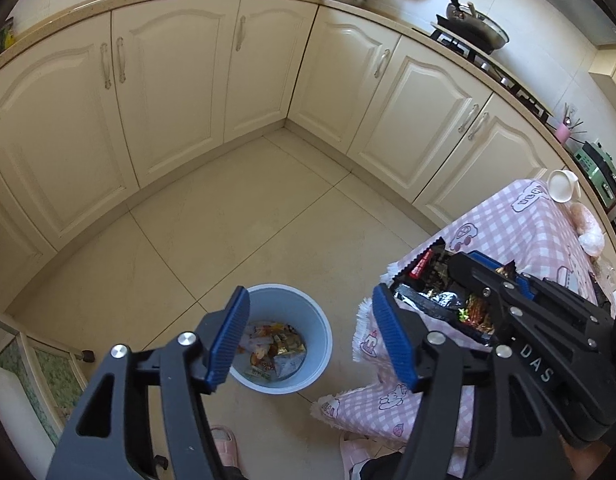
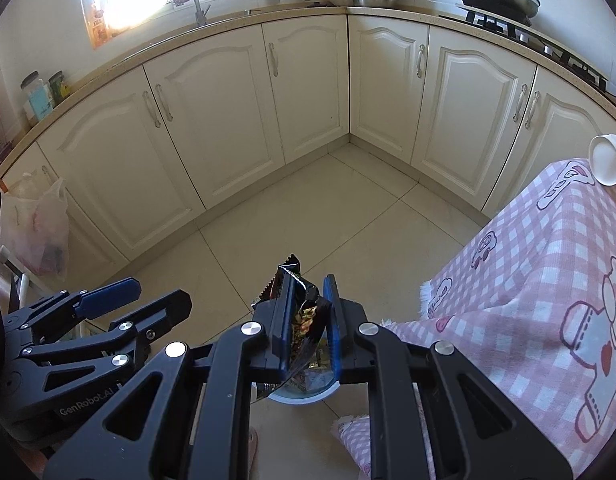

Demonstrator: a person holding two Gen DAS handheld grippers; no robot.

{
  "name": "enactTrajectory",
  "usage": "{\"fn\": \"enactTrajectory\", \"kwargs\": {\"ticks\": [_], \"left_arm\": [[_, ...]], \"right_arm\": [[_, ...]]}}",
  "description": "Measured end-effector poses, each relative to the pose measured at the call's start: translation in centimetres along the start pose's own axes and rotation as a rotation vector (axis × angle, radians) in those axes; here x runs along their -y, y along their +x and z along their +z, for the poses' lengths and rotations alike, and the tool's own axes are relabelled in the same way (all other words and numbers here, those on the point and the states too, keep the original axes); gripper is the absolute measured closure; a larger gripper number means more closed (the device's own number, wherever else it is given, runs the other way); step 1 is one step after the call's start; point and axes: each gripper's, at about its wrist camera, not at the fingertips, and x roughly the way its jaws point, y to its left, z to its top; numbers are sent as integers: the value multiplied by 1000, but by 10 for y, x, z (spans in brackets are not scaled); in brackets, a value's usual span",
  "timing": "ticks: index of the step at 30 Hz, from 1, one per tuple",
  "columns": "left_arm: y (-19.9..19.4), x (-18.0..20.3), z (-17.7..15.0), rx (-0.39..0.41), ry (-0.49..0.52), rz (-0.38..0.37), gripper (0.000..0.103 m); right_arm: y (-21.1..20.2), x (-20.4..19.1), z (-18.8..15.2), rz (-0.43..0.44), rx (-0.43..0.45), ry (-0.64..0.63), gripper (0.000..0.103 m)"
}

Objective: Collect trash
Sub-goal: 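Carry cookie and black wrappers over the bucket and open both tools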

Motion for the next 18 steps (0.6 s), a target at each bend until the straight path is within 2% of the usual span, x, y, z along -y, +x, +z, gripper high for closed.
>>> {"fn": "enactTrajectory", "kwargs": {"ticks": [18], "left_arm": [[-11, -26, 1, 20, -60, 46, 37]], "right_arm": [[6, -17, 8, 50, 9, -8, 89]]}}
